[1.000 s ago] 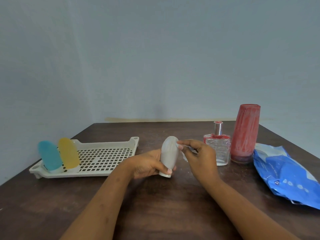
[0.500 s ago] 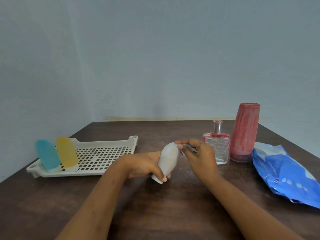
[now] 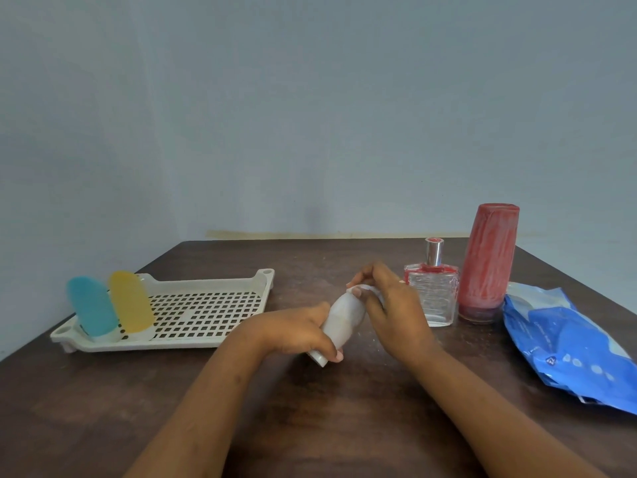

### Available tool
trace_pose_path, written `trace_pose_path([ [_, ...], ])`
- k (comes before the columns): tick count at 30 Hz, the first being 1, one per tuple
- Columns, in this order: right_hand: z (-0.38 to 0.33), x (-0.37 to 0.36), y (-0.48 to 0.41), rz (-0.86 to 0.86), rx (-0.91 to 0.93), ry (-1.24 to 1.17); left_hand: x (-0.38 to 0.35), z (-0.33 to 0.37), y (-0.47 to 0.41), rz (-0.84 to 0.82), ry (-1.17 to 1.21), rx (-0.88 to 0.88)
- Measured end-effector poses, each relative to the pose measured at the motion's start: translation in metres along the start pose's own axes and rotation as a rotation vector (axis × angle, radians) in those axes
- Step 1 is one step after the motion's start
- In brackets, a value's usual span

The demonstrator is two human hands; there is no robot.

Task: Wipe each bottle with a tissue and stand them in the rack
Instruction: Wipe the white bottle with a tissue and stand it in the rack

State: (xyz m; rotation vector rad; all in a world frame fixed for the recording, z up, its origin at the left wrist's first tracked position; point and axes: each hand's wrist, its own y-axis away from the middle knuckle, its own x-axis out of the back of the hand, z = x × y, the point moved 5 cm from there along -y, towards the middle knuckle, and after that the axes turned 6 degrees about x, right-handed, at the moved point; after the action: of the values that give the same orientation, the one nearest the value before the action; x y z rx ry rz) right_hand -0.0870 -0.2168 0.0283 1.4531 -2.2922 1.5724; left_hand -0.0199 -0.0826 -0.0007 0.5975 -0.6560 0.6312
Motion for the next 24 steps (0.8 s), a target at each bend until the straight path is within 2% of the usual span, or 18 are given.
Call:
trace_pose_path([
  [5, -0.006, -0.009, 0.000, -0.098, 0.014, 0.145, -0.002, -0.003, -0.003, -0.012, 0.091, -0.005],
  [17, -0.026, -0.022, 0.006, -0.277, 0.105, 0.266, -0.001, 0.003, -0.002, -0.004, 0.240, -0.046],
  [24, -0.027, -0.021, 0.003, -0.264, 0.148, 0.356, -0.002, -0.001, -0.006, -0.064, 0.362, -0.085],
])
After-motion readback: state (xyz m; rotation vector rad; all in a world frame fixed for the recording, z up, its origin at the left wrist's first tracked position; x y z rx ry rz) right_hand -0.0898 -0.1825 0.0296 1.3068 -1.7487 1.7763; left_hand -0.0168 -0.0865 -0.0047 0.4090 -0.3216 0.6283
